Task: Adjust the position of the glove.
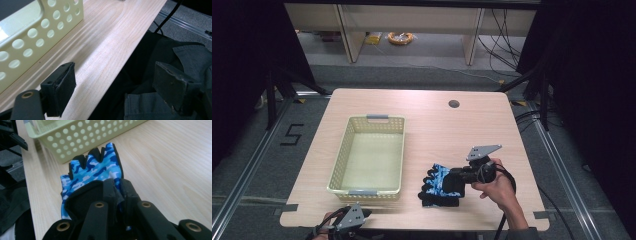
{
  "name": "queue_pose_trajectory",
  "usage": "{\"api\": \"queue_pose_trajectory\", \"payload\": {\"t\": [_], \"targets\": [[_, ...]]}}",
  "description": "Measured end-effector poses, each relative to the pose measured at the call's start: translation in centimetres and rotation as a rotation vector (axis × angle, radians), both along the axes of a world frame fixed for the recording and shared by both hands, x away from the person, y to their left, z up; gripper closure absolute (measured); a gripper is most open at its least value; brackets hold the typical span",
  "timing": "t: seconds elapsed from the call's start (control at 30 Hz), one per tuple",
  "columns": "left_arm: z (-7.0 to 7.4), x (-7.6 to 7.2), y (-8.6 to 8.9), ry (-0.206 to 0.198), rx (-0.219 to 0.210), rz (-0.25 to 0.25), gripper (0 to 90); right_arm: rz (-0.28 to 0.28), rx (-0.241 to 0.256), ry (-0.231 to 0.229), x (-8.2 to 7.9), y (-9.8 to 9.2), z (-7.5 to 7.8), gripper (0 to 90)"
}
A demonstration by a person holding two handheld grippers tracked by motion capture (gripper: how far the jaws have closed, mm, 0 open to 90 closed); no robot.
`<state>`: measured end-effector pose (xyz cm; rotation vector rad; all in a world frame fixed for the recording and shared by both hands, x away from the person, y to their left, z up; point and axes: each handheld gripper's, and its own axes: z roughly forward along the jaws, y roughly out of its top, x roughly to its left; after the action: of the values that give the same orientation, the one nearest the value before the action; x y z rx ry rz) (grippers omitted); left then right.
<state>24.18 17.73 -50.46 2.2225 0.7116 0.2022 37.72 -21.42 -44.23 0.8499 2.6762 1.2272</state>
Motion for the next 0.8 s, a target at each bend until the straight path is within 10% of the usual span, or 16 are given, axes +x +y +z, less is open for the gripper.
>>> {"api": "queue_pose_trajectory", "payload": {"t": [0.8], "targets": [[0.0,0.0,0.0,-0.012,0.011,-0.020,18.1,0.115,-0.053,0.049,0.5,1.6,-3.1,83.8]]}}
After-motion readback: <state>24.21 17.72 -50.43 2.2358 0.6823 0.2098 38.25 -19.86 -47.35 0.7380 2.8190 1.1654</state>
